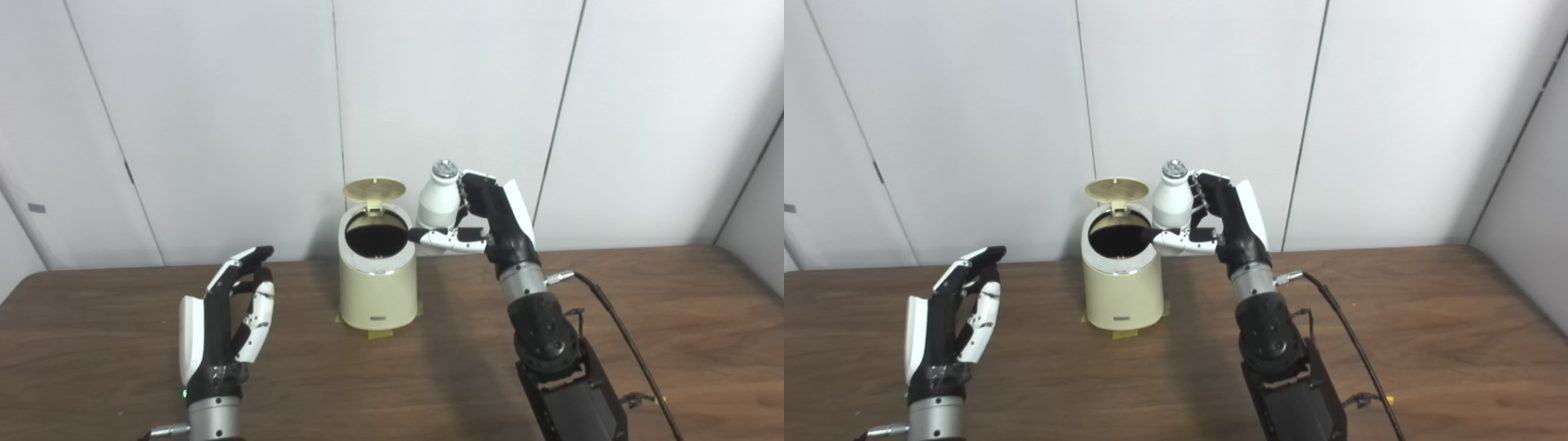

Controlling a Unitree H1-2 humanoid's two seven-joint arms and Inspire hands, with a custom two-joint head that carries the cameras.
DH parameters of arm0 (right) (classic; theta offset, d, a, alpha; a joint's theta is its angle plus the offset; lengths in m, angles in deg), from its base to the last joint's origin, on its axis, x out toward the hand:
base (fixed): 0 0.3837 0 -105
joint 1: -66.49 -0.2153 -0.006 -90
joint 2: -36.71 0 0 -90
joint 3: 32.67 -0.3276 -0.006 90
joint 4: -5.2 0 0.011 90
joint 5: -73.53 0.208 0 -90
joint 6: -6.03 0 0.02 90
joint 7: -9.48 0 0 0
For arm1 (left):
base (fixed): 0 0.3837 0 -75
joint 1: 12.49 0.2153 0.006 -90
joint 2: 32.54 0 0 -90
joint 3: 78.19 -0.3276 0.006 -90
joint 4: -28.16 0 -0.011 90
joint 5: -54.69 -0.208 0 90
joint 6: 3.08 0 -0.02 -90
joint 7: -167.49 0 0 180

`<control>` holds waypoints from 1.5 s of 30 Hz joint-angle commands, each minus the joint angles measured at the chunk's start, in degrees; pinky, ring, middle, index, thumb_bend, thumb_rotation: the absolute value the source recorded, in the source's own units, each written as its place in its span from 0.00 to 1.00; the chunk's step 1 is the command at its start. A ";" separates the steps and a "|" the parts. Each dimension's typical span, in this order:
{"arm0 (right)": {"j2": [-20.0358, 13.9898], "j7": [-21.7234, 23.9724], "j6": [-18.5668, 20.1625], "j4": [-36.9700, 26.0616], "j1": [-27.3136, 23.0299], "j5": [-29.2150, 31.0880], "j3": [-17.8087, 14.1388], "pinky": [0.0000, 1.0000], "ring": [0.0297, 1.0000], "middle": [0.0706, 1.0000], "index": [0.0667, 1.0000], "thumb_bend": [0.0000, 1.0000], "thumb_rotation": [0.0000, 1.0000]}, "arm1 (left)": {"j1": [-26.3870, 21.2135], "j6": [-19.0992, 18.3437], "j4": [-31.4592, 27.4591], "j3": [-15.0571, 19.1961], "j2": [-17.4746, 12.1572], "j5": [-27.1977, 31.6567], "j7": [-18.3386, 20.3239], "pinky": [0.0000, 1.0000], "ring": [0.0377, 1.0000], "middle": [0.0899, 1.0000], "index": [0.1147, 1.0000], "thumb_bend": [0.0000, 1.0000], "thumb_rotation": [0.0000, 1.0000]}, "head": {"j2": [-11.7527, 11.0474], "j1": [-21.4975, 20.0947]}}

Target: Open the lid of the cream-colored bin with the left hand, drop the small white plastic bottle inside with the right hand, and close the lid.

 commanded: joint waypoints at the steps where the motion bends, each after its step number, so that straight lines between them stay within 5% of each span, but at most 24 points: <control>1: 0.91 -0.26 -4.43 -0.17 -3.23 -0.11 0.36 0.31 0.40 0.44 0.48 0.52 0.00 | -2.24 0.53 -0.73 0.00 0.50 -0.78 -1.09 0.68 0.76 0.75 0.72 0.27 0.76 | -0.02 0.05; 16: 3.33 -1.12 -12.51 9.30 -6.70 -0.92 1.64 0.32 0.41 0.44 0.47 0.52 0.00 | -2.34 1.16 -0.67 0.04 0.78 -0.96 -2.58 0.68 0.75 0.74 0.71 0.27 0.77 | -0.18 0.75; 34: 4.17 -8.93 -30.07 28.71 -14.74 -4.33 1.74 0.27 0.36 0.45 0.48 0.51 0.00 | -2.23 1.26 -0.97 -0.04 0.75 -0.91 -2.95 0.68 0.75 0.74 0.71 0.27 0.77 | -0.14 1.06; 45: 3.52 -16.12 -31.01 35.26 -17.14 -4.12 5.27 0.31 0.38 0.46 0.46 0.52 0.00 | -2.17 1.20 -1.02 0.02 0.83 -0.81 -3.00 0.67 0.75 0.74 0.71 0.26 0.75 | -0.01 1.37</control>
